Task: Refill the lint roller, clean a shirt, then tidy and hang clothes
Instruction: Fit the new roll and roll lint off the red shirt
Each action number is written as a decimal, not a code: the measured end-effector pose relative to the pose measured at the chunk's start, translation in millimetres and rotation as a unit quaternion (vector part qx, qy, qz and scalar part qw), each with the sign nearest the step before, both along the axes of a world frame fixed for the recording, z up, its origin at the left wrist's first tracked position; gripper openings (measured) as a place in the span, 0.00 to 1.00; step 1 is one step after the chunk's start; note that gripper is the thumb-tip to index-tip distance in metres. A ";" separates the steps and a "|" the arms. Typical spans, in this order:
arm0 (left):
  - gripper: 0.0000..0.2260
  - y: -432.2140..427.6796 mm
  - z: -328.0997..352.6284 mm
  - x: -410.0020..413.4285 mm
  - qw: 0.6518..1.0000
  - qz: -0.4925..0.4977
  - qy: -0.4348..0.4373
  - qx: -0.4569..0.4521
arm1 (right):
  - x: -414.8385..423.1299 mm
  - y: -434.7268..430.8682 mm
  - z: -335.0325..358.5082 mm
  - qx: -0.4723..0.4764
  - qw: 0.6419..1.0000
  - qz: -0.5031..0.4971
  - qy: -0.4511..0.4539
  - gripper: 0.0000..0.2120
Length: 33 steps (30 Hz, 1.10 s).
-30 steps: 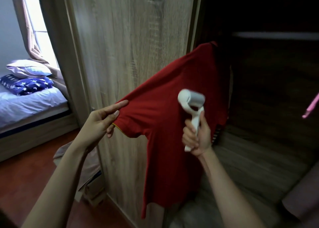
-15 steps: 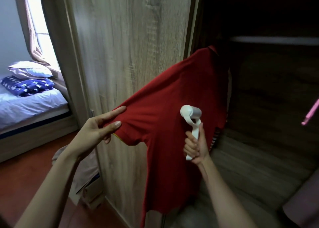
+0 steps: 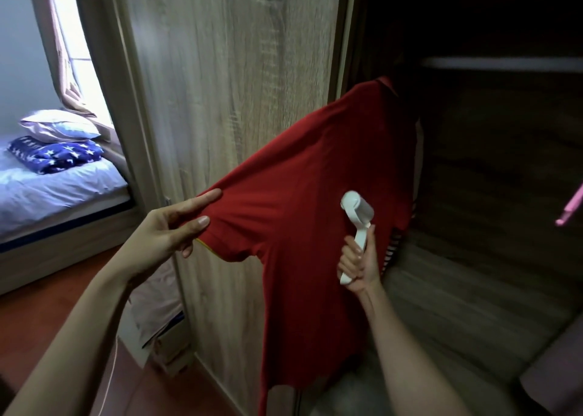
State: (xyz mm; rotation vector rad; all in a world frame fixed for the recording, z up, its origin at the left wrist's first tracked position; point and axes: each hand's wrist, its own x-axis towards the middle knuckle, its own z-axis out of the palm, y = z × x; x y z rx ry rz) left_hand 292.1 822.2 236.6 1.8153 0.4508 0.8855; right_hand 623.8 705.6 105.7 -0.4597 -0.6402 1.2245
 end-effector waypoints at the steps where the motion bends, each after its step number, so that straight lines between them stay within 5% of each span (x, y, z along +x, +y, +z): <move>1: 0.20 0.8 0.1 0.2 1.000 0.000 0.001 -0.001 | 5.8 0.5 12.4 -0.001 1.000 -0.011 -0.011 0.26; 7: 0.20 1.8 -1.4 2.1 1.000 0.004 -0.010 -0.009 | 45.3 15.4 101.3 0.077 0.991 -0.029 -0.109 0.22; 14: 0.23 0.1 -2.6 2.7 1.000 -0.016 -0.020 -0.008 | -4.1 -3.9 -9.9 -0.040 0.997 0.027 -0.053 0.23; 18: 0.35 3.3 -1.9 0.8 0.997 -0.054 -0.044 -0.029 | 5.9 4.2 85.7 0.002 0.989 0.018 -0.143 0.24; 22: 0.34 5.1 -3.4 1.2 0.996 -0.053 -0.052 -0.040 | -13.8 11.5 134.0 0.069 0.977 0.067 -0.192 0.20; 28: 0.36 3.6 -3.2 -3.8 0.996 -0.070 -0.042 -0.022 | -65.5 -17.3 -1.0 -0.057 0.983 0.101 -0.140 0.22; 33: 0.30 7.5 -3.1 -3.8 0.997 -0.069 -0.029 -0.024 | -69.7 -5.4 98.7 -0.079 0.957 -0.026 -0.276 0.20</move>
